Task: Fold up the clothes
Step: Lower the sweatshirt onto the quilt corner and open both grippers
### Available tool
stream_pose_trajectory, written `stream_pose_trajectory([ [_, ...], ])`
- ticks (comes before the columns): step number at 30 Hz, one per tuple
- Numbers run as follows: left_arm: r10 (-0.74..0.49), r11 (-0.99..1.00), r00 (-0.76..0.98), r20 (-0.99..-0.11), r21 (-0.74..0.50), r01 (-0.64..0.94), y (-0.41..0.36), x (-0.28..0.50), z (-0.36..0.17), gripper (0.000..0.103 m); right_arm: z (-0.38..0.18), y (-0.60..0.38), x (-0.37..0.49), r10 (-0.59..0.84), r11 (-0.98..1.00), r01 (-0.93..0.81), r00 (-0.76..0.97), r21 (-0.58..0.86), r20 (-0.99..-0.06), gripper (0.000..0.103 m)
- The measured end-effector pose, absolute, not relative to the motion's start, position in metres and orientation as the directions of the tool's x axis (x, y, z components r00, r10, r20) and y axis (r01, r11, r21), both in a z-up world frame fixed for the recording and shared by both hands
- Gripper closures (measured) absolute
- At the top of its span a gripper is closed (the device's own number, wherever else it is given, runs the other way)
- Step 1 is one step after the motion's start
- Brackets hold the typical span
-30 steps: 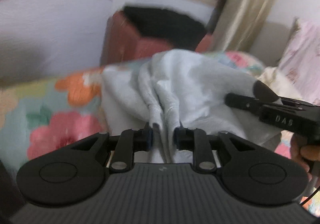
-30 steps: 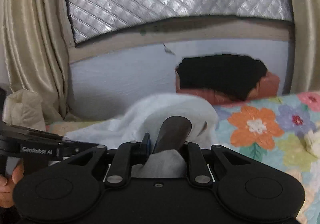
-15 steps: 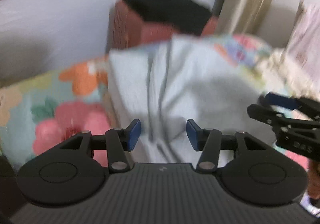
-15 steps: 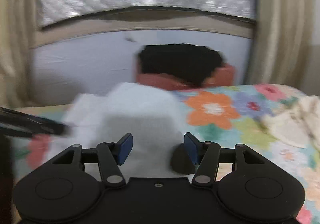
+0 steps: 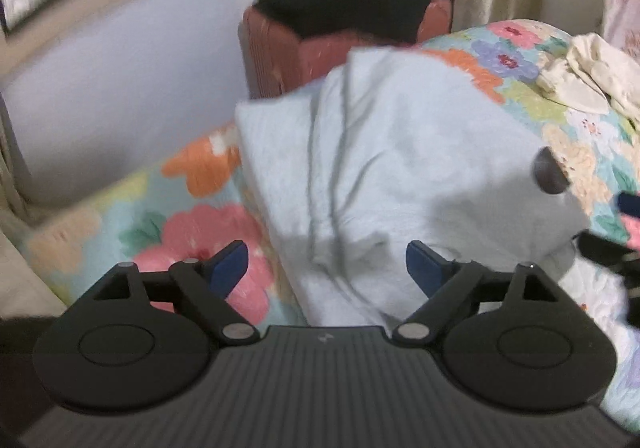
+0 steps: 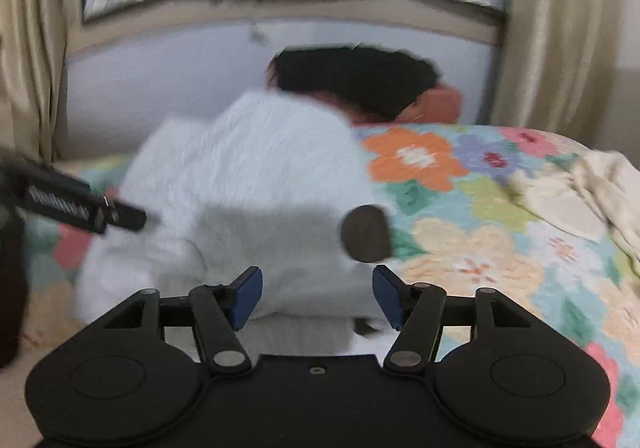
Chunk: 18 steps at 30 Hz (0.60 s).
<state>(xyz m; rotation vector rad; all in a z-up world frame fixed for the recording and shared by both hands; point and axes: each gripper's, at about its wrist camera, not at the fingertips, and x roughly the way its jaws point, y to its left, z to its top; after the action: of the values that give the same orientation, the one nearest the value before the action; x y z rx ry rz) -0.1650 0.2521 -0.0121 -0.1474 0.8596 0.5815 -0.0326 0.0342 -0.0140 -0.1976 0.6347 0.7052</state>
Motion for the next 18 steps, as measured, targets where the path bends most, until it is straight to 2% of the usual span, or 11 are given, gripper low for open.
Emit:
stream_pose_trajectory([
  [3,0.475,0.846,0.532,-0.701,0.197,-0.495,0.213,-0.157,0.009,0.006,0.004,-0.015,-0.040,0.530,0.803,-0.588,0.633,0.095,-0.565,0.031],
  [6,0.481,0.866,0.573,-0.664,0.258,-0.427,0.163,-0.154,0.025,0.005,0.017,-0.051,-0.059,0.419,0.874,-0.484,0.706,0.042,-0.571,0.012],
  [9,0.457,0.887,0.614,-0.644,0.282,-0.364,0.119,-0.154,0.034,0.002,0.025,-0.085,-0.081,0.271,0.941,-0.339,0.747,0.003,-0.607,0.011],
  [14,0.357,0.933,0.653,-0.668,0.218,-0.286,0.063,-0.162,0.041,0.001,0.037,-0.133,-0.108,0.209,0.973,-0.223,0.724,0.064,-0.657,0.011],
  [18,0.286,0.956,0.650,-0.704,0.161,-0.246,0.035,-0.171,0.041,0.001,0.044,-0.152,-0.131,0.153,0.981,-0.193,0.744,0.010,-0.650,0.011],
])
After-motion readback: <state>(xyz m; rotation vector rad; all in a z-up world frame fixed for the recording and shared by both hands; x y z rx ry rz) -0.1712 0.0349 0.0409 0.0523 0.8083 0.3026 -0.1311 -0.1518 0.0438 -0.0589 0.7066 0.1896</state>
